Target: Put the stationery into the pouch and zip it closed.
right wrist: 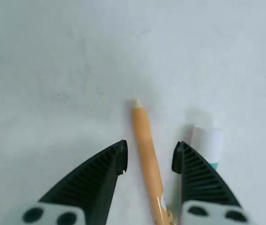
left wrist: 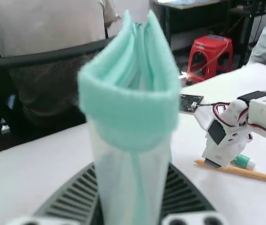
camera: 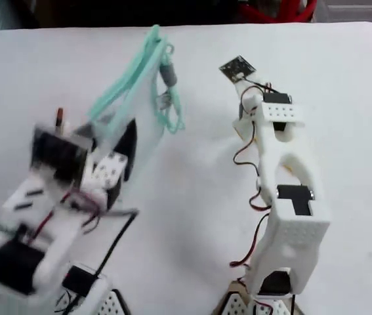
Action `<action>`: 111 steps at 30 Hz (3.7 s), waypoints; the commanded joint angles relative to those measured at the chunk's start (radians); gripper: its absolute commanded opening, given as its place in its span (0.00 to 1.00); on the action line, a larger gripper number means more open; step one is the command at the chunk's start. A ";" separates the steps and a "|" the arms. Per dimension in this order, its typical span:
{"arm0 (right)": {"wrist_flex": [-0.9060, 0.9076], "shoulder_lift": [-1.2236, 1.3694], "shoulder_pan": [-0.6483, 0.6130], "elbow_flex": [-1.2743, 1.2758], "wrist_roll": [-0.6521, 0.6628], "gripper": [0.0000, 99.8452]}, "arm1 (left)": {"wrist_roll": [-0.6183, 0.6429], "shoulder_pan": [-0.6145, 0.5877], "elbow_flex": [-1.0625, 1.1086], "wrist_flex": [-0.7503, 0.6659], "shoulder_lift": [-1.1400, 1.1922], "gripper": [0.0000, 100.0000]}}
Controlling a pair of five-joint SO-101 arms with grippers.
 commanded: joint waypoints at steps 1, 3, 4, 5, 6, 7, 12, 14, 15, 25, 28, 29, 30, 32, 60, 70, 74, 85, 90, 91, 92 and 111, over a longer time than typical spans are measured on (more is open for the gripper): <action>0.001 -0.010 -0.007 -0.048 0.015 0.16 | 0.049 0.019 -0.054 -0.133 0.205 0.07; 0.004 0.010 -0.021 -0.052 0.015 0.16 | 0.074 0.022 0.046 -0.245 0.217 0.07; 0.002 0.025 -0.024 -0.054 0.028 0.16 | 0.075 0.024 0.109 -0.310 0.222 0.07; 0.001 0.041 -0.024 -0.054 0.051 0.16 | 0.078 0.028 0.181 -0.373 0.223 0.07; -0.001 0.056 -0.022 -0.054 0.069 0.16 | 0.075 0.038 0.253 -0.433 0.220 0.07; -0.002 0.070 -0.021 -0.054 0.083 0.15 | 0.074 0.041 0.322 -0.488 0.216 0.07; -0.042 0.090 0.025 -0.078 0.094 0.13 | 0.074 0.048 0.545 -0.753 0.163 0.07; -0.038 0.101 0.031 -0.091 0.095 0.14 | 0.074 0.048 0.621 -0.876 0.157 0.07; -0.038 0.108 0.031 -0.092 0.097 0.13 | 0.074 0.048 0.663 -0.930 0.157 0.07; -0.016 0.168 0.031 -0.097 0.255 0.00 | 0.074 0.091 0.713 -0.799 0.148 0.16; 0.010 0.157 0.044 -0.100 0.258 0.02 | 0.074 0.111 0.678 -0.724 0.148 0.18; 0.033 0.145 0.044 -0.110 0.258 0.02 | 0.074 0.108 0.675 -0.721 0.148 0.18; 0.071 0.119 0.044 -0.126 0.255 0.02 | 0.074 0.107 0.674 -0.721 0.148 0.18; 0.165 0.045 0.039 -0.153 0.252 0.02 | 0.072 0.104 0.674 -0.721 0.148 0.18; 0.085 -0.986 -0.492 -0.416 -0.845 0.02 | 0.078 0.001 0.694 -0.819 0.150 0.18; -0.117 -0.895 -0.487 -0.199 -0.842 0.02 | 0.078 -0.001 0.690 -0.819 0.150 0.18; -0.206 -0.888 -0.487 -0.110 -0.779 0.02 | 0.077 0.002 0.690 -0.819 0.150 0.18; -0.262 -0.894 -0.495 0.087 -0.723 0.02 | 0.075 -0.001 0.690 -0.819 0.150 0.18; -0.216 -0.940 -0.490 0.158 -0.718 0.02 | 0.077 -0.002 0.690 -0.821 0.150 0.18; -0.216 -0.955 -0.492 0.178 -0.717 0.02 | 0.078 -0.002 0.690 -0.821 0.150 0.18; -0.216 -0.972 -0.493 0.198 -0.717 0.02 | 0.078 -0.002 0.690 -0.821 0.150 0.18; -0.108 -1.130 -0.426 0.206 -0.618 0.22 | 0.075 -0.002 0.689 -0.821 0.150 0.18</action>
